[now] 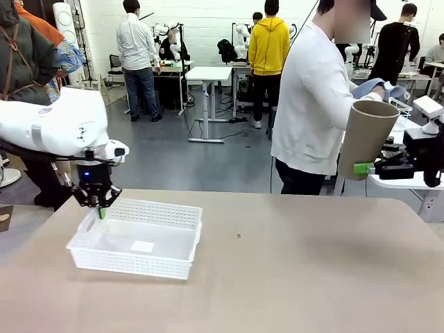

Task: Clean and organize the cups into the basket.
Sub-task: Pick up the Organizing basket and move it to the center of the table, then pick up the Reusable plastic cup from the right side of the table and place it inside the Organizing basket.

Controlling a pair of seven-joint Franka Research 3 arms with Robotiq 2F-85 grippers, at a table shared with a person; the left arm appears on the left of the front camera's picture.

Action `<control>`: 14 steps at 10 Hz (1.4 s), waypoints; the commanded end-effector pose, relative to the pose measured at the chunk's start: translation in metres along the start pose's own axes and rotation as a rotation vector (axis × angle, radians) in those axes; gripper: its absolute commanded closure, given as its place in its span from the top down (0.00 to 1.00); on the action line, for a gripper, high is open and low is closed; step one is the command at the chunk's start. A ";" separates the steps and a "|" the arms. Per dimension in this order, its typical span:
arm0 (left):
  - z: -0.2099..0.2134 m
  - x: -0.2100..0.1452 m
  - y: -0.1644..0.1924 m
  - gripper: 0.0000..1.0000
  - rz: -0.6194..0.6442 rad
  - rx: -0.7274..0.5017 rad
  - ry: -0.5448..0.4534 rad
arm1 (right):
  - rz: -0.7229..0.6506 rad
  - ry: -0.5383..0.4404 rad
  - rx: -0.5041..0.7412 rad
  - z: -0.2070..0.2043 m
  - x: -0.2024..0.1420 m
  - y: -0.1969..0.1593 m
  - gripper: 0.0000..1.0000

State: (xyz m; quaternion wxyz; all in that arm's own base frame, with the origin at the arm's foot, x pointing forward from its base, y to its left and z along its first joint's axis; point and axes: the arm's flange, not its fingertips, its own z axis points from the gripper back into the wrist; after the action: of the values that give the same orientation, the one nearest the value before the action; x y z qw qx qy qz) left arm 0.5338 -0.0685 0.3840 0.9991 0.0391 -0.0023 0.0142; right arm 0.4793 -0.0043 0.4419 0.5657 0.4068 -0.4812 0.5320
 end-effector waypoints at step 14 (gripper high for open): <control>-0.002 0.021 -0.208 0.00 -0.072 0.057 -0.006 | -0.014 0.021 0.037 -0.010 -0.020 -0.004 0.00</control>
State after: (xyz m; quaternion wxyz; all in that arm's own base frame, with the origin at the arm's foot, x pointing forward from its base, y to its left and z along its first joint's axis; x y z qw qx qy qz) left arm 0.5611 -0.2695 0.3748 0.9980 0.0605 -0.0066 -0.0143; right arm 0.4849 0.0004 0.4185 0.5690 0.4178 -0.4650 0.5343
